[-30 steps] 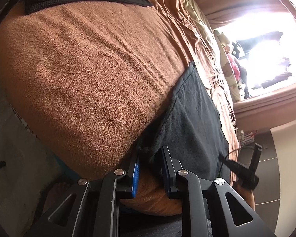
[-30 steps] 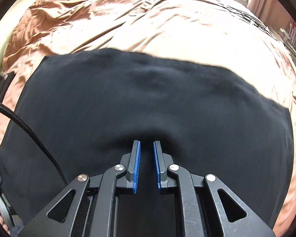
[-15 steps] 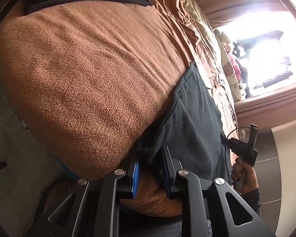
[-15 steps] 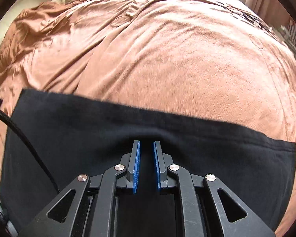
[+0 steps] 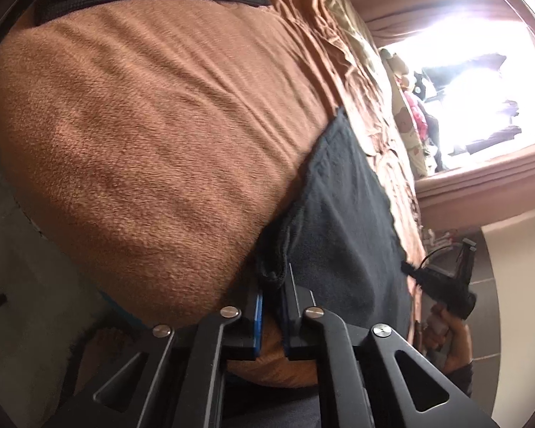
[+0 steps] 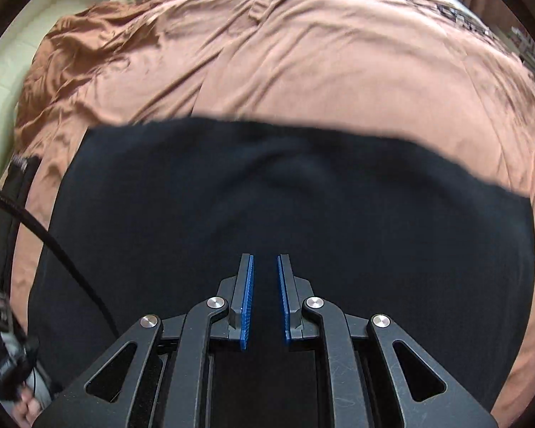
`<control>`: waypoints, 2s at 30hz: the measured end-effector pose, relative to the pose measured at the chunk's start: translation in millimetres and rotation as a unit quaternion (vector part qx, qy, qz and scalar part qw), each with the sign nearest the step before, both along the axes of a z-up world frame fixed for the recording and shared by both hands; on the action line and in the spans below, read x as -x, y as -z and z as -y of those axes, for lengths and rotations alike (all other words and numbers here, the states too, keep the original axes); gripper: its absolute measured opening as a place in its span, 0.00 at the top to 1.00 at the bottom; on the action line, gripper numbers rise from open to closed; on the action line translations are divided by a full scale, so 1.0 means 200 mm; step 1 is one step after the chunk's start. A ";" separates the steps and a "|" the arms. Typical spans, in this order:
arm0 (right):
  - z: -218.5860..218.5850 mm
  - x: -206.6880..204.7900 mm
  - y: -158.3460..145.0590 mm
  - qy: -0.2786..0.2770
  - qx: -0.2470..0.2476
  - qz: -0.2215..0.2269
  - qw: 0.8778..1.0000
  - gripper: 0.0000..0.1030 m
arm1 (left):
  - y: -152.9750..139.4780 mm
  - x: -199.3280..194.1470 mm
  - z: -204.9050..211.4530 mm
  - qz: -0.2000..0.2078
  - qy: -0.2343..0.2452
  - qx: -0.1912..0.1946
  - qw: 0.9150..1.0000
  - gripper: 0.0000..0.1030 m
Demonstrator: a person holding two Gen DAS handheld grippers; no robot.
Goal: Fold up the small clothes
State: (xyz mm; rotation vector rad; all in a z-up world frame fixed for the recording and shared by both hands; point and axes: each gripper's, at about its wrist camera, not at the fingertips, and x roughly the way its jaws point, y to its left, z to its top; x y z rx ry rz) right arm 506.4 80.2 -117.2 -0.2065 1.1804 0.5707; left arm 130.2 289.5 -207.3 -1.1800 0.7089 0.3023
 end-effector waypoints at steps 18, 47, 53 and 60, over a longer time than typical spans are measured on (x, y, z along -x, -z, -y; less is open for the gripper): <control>0.16 0.62 0.10 -0.039 -0.029 -0.036 0.998 0.90 | -0.40 -0.08 0.09 0.154 0.075 0.025 0.985 0.95; 1.19 1.03 -0.47 0.042 -0.166 0.104 0.980 0.43 | -1.15 -0.71 0.79 0.216 0.259 -0.031 0.941 0.95; 1.44 1.04 -0.43 0.081 -0.193 0.100 0.973 0.43 | -1.17 -0.82 1.05 0.196 0.304 -0.050 0.931 0.95; 1.60 1.05 -0.33 0.114 -0.208 0.090 0.967 0.43 | -1.11 -0.98 1.30 0.167 0.348 -0.058 0.921 0.95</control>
